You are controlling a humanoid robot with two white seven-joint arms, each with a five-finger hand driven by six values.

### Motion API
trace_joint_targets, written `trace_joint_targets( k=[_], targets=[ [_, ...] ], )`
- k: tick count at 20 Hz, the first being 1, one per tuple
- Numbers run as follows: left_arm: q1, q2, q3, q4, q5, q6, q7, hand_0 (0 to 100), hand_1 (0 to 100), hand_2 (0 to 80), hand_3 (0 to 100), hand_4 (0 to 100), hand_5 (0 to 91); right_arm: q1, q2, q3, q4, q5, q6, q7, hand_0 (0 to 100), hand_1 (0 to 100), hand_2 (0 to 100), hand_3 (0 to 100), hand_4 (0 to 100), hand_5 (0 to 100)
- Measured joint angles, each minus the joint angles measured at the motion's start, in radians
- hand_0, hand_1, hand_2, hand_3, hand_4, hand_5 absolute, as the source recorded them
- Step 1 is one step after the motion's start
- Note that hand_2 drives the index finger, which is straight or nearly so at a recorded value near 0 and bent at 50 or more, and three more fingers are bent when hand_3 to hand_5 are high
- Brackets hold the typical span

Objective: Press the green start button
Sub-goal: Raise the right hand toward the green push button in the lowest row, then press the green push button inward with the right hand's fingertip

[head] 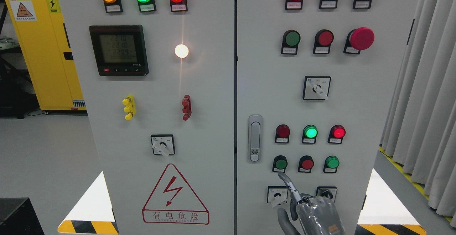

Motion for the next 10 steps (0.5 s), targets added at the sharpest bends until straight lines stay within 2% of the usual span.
trace_joint_targets(
  k=[5, 10],
  targets=[
    [0.0, 0.0, 0.0, 0.0, 0.0, 0.0, 0.0, 12, 56, 0.0, 0, 0, 0.0, -0.021, -0.004, -0.001, 0.027, -0.002, 0.016, 0.003, 72, 91, 0, 92, 97, 100],
    [0.0, 0.0, 0.0, 0.0, 0.0, 0.0, 0.0, 12, 56, 0.0, 0, 0, 0.0, -0.042, 0.006, -0.001, 0.052, -0.003, 0.022, 0.006, 74, 91, 0, 92, 97, 100]
  ],
)
